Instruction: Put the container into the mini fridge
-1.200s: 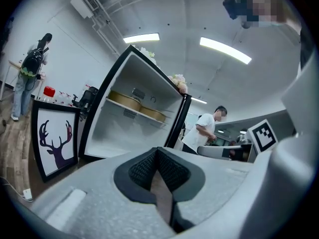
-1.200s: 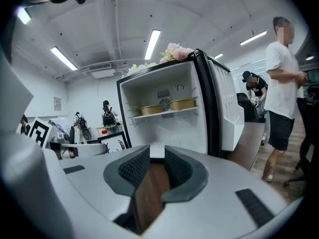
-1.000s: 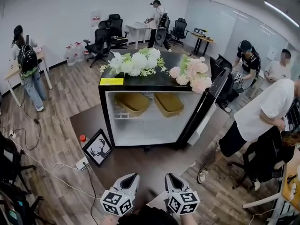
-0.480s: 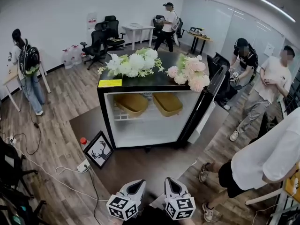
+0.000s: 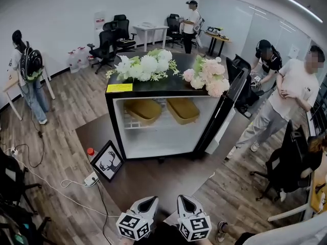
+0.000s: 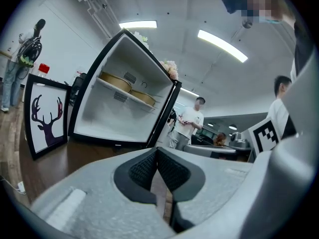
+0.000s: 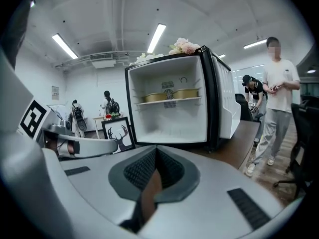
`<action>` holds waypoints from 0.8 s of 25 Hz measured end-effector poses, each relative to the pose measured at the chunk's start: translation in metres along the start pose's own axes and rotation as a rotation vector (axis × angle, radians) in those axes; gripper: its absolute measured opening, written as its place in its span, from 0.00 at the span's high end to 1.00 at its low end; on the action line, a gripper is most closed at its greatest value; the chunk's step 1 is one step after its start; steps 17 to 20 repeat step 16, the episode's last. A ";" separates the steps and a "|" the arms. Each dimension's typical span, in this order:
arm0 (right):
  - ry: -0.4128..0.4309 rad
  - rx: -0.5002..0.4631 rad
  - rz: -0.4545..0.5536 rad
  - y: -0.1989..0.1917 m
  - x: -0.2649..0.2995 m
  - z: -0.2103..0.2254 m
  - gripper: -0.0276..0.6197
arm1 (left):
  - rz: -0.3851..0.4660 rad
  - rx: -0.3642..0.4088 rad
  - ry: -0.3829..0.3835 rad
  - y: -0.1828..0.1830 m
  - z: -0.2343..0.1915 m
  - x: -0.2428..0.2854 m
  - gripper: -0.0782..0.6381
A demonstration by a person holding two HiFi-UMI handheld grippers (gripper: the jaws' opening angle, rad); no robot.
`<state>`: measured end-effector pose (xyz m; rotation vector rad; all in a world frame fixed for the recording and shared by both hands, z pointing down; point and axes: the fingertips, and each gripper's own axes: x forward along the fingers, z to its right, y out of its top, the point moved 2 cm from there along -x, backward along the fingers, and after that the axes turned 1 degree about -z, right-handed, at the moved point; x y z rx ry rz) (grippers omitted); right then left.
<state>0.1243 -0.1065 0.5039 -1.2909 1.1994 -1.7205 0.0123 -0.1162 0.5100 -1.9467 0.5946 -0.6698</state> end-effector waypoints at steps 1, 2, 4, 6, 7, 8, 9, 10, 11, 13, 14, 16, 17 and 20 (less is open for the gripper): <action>0.005 -0.007 -0.002 -0.001 0.000 -0.001 0.95 | -0.001 0.000 0.001 0.000 0.000 0.000 0.88; 0.009 -0.014 -0.003 -0.001 0.001 -0.003 0.95 | -0.001 0.000 0.001 0.000 0.000 0.001 0.88; 0.013 -0.025 -0.004 -0.001 0.001 -0.003 0.95 | -0.003 0.006 0.000 0.000 0.001 0.003 0.88; 0.008 -0.043 -0.005 0.001 0.002 -0.003 0.95 | -0.003 0.019 -0.004 0.002 0.002 0.006 0.88; 0.006 -0.052 -0.003 0.003 0.003 -0.002 0.95 | -0.003 0.026 -0.007 0.004 0.003 0.008 0.88; 0.006 -0.056 -0.001 0.004 0.003 -0.001 0.95 | -0.002 0.029 -0.010 0.005 0.003 0.010 0.88; 0.007 -0.056 0.002 0.005 0.004 -0.001 0.95 | -0.001 0.031 -0.011 0.006 0.004 0.011 0.88; 0.008 -0.054 0.003 0.006 0.005 0.000 0.95 | 0.001 0.030 -0.012 0.006 0.004 0.012 0.88; 0.008 -0.053 0.004 0.006 0.005 0.001 0.95 | 0.002 0.029 -0.011 0.007 0.003 0.013 0.88; 0.008 -0.053 0.004 0.007 0.005 0.002 0.95 | 0.004 0.029 -0.008 0.008 0.003 0.014 0.88; 0.009 -0.053 0.005 0.007 0.005 0.003 0.95 | 0.005 0.029 -0.006 0.009 0.002 0.014 0.88; 0.010 -0.051 0.006 0.007 0.005 0.004 0.95 | 0.007 0.029 -0.002 0.010 0.001 0.015 0.88; 0.010 -0.051 0.006 0.007 0.005 0.004 0.95 | 0.007 0.029 -0.002 0.010 0.001 0.015 0.88; 0.010 -0.051 0.006 0.007 0.005 0.004 0.95 | 0.007 0.029 -0.002 0.010 0.001 0.015 0.88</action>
